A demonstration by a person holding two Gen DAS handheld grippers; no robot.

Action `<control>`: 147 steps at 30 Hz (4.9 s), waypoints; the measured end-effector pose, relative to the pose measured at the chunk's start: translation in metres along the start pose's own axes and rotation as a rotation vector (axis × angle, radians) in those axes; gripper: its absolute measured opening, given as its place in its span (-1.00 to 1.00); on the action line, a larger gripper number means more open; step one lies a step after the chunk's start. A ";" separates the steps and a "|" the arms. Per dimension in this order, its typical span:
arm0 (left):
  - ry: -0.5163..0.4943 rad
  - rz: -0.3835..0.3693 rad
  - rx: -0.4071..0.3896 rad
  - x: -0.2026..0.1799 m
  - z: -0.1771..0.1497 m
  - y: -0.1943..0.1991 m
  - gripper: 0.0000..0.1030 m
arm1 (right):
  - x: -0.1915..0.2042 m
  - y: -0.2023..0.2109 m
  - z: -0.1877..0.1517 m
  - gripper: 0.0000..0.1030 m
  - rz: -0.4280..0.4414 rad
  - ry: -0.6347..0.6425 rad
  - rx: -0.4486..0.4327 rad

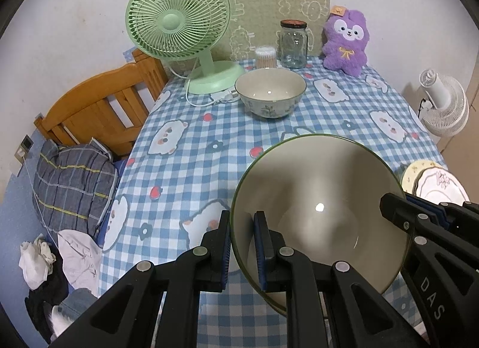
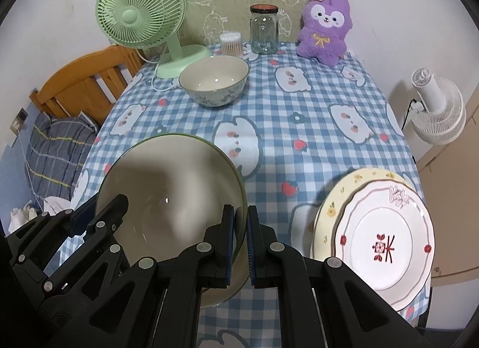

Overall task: Organize plates and bowls
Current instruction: 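Lower the small bowl into the large cream bowl with both tools, then open both tools to release the small bowl, then move both tools to the remaining small patterned bowl, then grasp the small bowl's rim with both tools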

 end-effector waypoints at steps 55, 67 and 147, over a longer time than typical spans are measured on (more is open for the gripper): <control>-0.021 -0.042 -0.015 -0.008 -0.015 -0.003 0.04 | -0.002 -0.005 -0.015 -0.60 -0.062 0.027 0.020; 0.004 -0.042 -0.068 0.000 0.010 0.022 0.25 | 0.002 0.025 0.008 -0.59 -0.059 0.074 -0.053; 0.127 -0.023 0.093 0.012 0.192 -0.170 0.06 | -0.032 -0.142 0.214 0.13 0.037 0.073 0.000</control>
Point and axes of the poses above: each gripper's, at about its wrist camera, not at the fingertips, and y roughly against the way its jaws point, x to its left, z to its top, the point moved 3 cm from there along -y, roughly the way its jaws point, and after that the axes turned 4 degrees about z, right-handed, at the moved point
